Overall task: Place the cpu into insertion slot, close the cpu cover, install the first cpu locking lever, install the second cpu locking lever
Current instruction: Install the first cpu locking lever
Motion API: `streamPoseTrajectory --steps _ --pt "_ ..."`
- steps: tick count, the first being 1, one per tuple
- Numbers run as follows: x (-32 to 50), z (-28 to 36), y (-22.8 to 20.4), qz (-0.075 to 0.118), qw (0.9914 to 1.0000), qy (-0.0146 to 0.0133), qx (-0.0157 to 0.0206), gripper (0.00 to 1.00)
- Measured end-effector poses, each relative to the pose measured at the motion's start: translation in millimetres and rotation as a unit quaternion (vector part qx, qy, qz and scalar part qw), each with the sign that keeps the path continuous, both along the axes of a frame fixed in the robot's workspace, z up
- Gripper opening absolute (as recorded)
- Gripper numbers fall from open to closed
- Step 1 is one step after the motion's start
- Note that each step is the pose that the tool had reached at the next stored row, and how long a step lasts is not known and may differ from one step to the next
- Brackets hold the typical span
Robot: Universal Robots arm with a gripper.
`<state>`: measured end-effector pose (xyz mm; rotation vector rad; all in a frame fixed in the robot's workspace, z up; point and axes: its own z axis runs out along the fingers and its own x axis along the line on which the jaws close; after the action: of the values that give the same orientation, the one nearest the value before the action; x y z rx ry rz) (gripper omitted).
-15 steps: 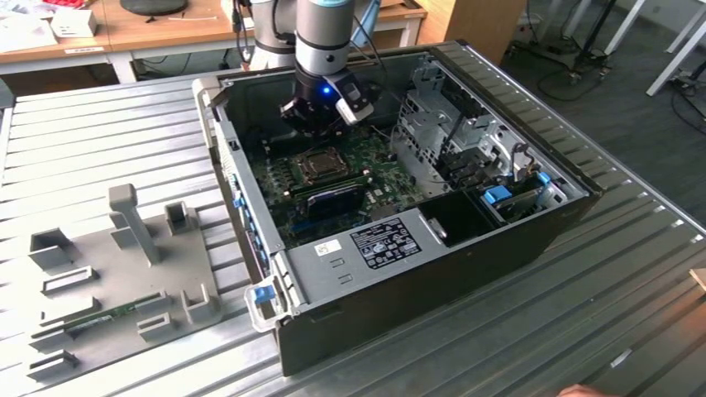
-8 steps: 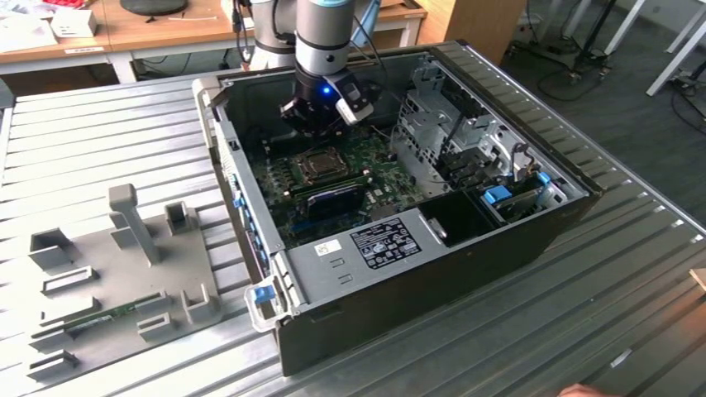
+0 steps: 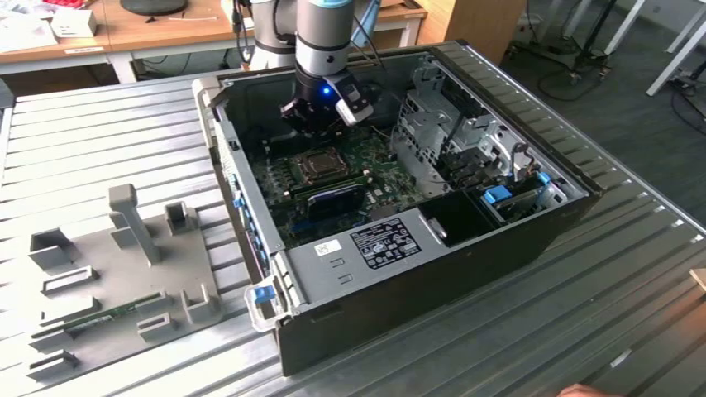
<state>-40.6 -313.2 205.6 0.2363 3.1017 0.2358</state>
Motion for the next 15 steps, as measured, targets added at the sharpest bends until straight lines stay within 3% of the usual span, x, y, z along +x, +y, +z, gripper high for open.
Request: streamPoseTrajectory --steps 15 --pt "0.3 -2.6 0.0 -0.025 0.99969 0.0000 0.0000 0.10"
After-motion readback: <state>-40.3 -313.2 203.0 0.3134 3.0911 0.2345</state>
